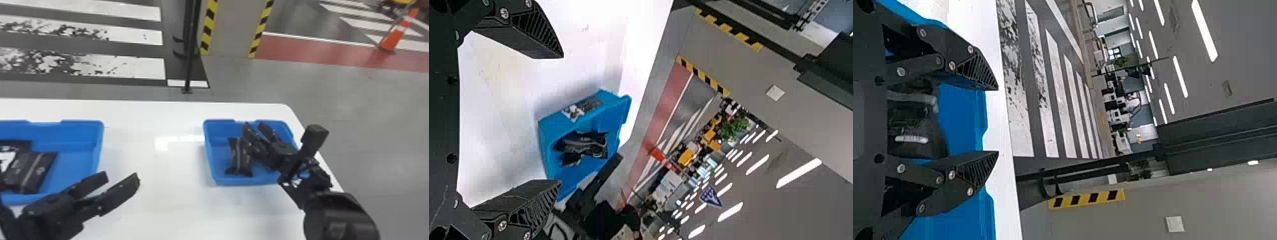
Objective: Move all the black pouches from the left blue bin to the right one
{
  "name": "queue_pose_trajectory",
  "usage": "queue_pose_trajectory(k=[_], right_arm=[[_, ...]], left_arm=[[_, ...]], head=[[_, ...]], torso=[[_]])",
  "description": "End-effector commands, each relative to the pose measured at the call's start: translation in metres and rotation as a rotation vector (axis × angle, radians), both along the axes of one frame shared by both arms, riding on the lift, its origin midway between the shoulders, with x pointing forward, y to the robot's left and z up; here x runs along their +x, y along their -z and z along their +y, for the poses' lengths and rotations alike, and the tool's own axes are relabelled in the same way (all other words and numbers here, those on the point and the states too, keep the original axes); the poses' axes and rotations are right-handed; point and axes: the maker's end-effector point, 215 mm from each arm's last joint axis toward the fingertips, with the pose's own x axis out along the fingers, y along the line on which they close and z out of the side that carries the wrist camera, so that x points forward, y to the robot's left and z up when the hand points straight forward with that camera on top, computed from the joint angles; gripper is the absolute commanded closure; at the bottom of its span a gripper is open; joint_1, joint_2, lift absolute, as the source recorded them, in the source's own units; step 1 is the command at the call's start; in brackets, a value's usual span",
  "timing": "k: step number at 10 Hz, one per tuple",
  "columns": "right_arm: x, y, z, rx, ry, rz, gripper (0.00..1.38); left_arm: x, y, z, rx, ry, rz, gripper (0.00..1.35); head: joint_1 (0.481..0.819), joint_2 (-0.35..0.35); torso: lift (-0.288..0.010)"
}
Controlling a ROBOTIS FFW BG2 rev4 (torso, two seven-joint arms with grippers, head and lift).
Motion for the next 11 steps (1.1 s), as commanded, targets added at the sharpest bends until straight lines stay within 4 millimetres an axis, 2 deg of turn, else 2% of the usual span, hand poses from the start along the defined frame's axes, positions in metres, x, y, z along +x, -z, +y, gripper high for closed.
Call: queue_pose_trajectory(k=[1, 3, 5, 6, 7, 9, 11], right_arm=[[-0.035, -0.019, 0.011, -0.075, 0.006, -0.074, 0.16], [-0.085, -0.037, 0.036, -0.118, 0.009, -0.125, 0.19], [-0.123, -0.058, 0.063, -0.084, -0.004, -0.18, 0.19], [-0.141, -0.071, 0.072, -0.069, -0.006, -0.198, 0.19], [-0.16, -0.076, 0.076, -0.052, 0.003, -0.19, 0.19], [-0.181, -0.066, 0.082, -0.011, 0.007, -0.148, 0.19], [-0.183, -0.056, 0.084, 0.023, 0.002, -0.123, 0.2]], left_arm=[[0.015, 0.008, 0.044, 0.084, -0.087, -0.011, 0.15], [0.035, 0.011, 0.107, 0.208, -0.21, -0.026, 0.15], [0.049, 0.014, 0.165, 0.331, -0.322, -0.025, 0.15], [0.056, 0.015, 0.188, 0.371, -0.37, -0.022, 0.15], [0.062, 0.021, 0.209, 0.403, -0.409, -0.004, 0.15], [0.076, 0.028, 0.23, 0.458, -0.436, 0.04, 0.15], [0.086, 0.042, 0.244, 0.509, -0.469, 0.103, 0.15]], head=[[0.695, -0.235], [0.695, -0.175], [0.695, -0.057], [0.695, 0.004], [0.695, 0.034], [0.695, 0.115], [0.695, 0.156]], torso=[[-0.14], [-0.14], [-0.14], [-0.14], [-0.14], [-0.14], [-0.14]])
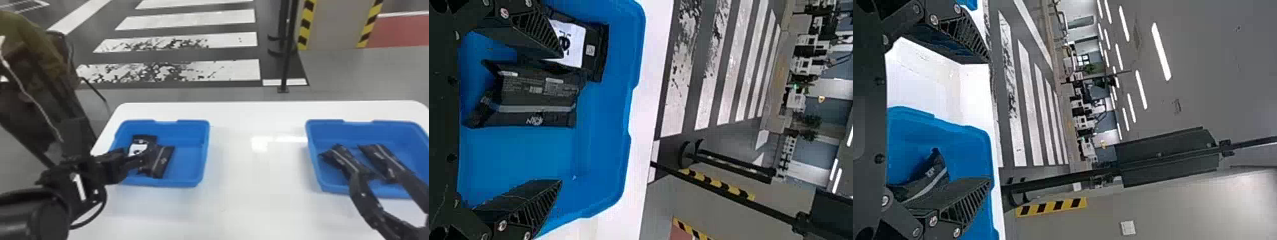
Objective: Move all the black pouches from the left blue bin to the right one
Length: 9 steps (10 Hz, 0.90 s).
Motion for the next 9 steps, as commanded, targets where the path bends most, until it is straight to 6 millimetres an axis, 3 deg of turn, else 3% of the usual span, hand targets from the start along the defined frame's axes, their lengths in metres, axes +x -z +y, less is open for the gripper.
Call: queue_pose_trajectory(k=[1, 5, 8, 9], right_arm=[[-0.001, 0.006, 0.0, 0.022, -0.006, 0.016, 0.2], [0.0, 0.01, 0.004, 0.038, -0.023, 0.027, 0.2], [0.0, 0.012, 0.006, 0.048, -0.028, 0.033, 0.2], [0.001, 0.009, 0.006, 0.051, -0.028, 0.028, 0.2]], left_arm=[[0.007, 0.014, 0.007, 0.025, -0.026, 0.056, 0.15], [0.029, 0.058, 0.023, 0.052, -0.062, 0.214, 0.15], [0.033, 0.086, -0.005, -0.016, -0.004, 0.303, 0.29], [0.035, 0.094, -0.017, -0.03, 0.027, 0.327, 0.46]], head=[[0.695, 0.163], [0.695, 0.187], [0.695, 0.188], [0.695, 0.173]], torso=[[-0.14], [-0.14], [-0.14], [-0.14]])
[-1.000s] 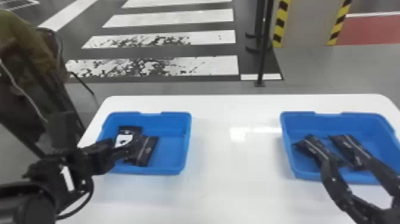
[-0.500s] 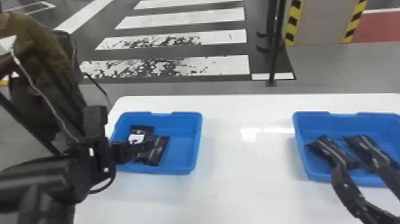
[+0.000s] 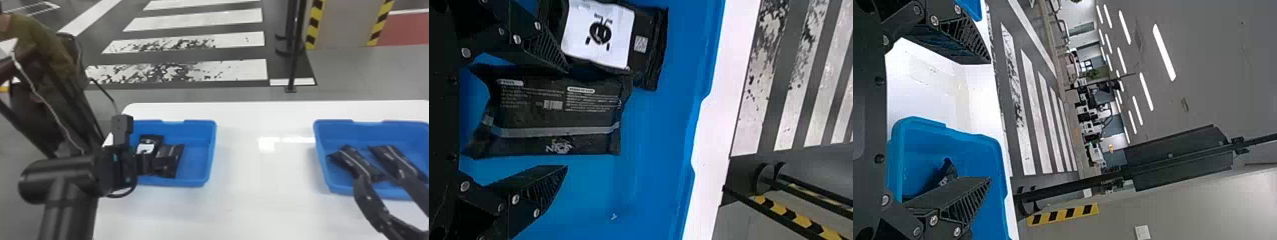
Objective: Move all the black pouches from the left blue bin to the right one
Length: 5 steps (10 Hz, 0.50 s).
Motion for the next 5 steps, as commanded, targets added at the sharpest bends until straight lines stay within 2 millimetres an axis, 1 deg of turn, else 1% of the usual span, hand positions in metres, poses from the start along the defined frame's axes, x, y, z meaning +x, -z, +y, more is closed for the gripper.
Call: queue_pose_trajectory(k=[1, 2, 3, 4, 5], right_arm=[[0.0, 0.002, 0.0, 0.009, 0.001, 0.005, 0.2], [0.0, 0.002, 0.001, 0.017, -0.002, 0.007, 0.2], [0.0, 0.003, 0.001, 0.021, -0.001, 0.01, 0.2], [-0.001, 0.005, 0.001, 0.027, -0.001, 0.014, 0.2], [-0.001, 0.004, 0.001, 0.027, -0.003, 0.012, 0.2]], left_arm=[[0.001, 0.011, -0.011, -0.021, 0.026, 0.031, 0.8], [-0.001, 0.014, -0.008, -0.008, 0.024, 0.036, 1.04], [-0.005, 0.017, -0.003, 0.007, 0.022, 0.044, 1.11], [-0.006, 0.019, 0.004, 0.03, 0.016, 0.038, 1.24], [-0.002, 0.014, 0.004, 0.023, 0.024, 0.001, 1.21]], head=[[0.695, 0.154], [0.695, 0.142], [0.695, 0.141], [0.695, 0.144], [0.695, 0.152]], torso=[[-0.14], [-0.14], [-0.14], [-0.14], [-0.14]])
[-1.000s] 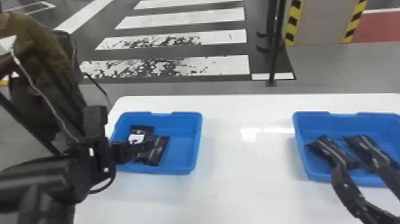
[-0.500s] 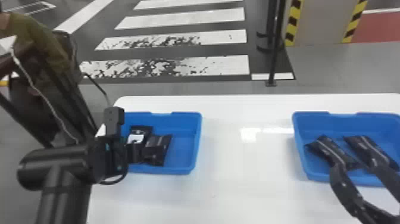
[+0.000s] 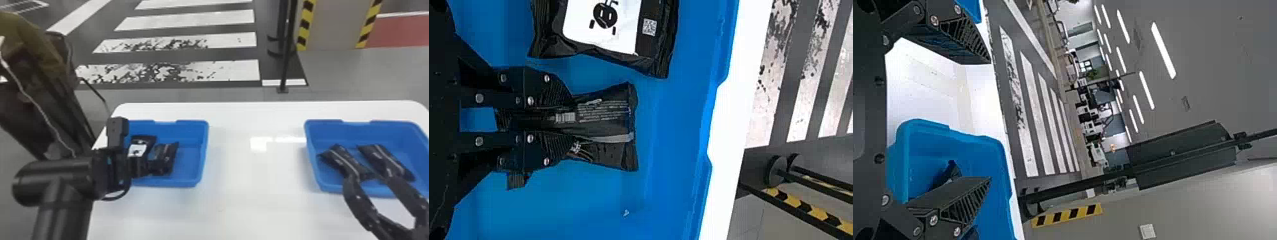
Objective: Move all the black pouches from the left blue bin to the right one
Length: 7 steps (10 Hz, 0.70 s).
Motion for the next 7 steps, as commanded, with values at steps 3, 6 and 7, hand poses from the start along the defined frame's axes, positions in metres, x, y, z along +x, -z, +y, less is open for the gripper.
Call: queue_pose_trajectory(k=[3, 6, 7], right_arm=[[0.005, -0.005, 0.01, 0.022, -0.028, -0.006, 0.2], [0.019, -0.015, 0.057, 0.145, -0.139, -0.009, 0.2], [0.023, -0.018, 0.073, 0.191, -0.177, -0.007, 0.2]], left_arm=[[-0.018, -0.053, -0.019, -0.01, 0.055, -0.16, 1.21], [-0.05, -0.104, -0.102, -0.103, 0.215, -0.31, 1.21], [-0.063, -0.116, -0.14, -0.159, 0.282, -0.34, 1.21]], head=[[0.695, 0.159], [0.695, 0.134], [0.695, 0.125]], torso=[[-0.14], [-0.14], [-0.14]])
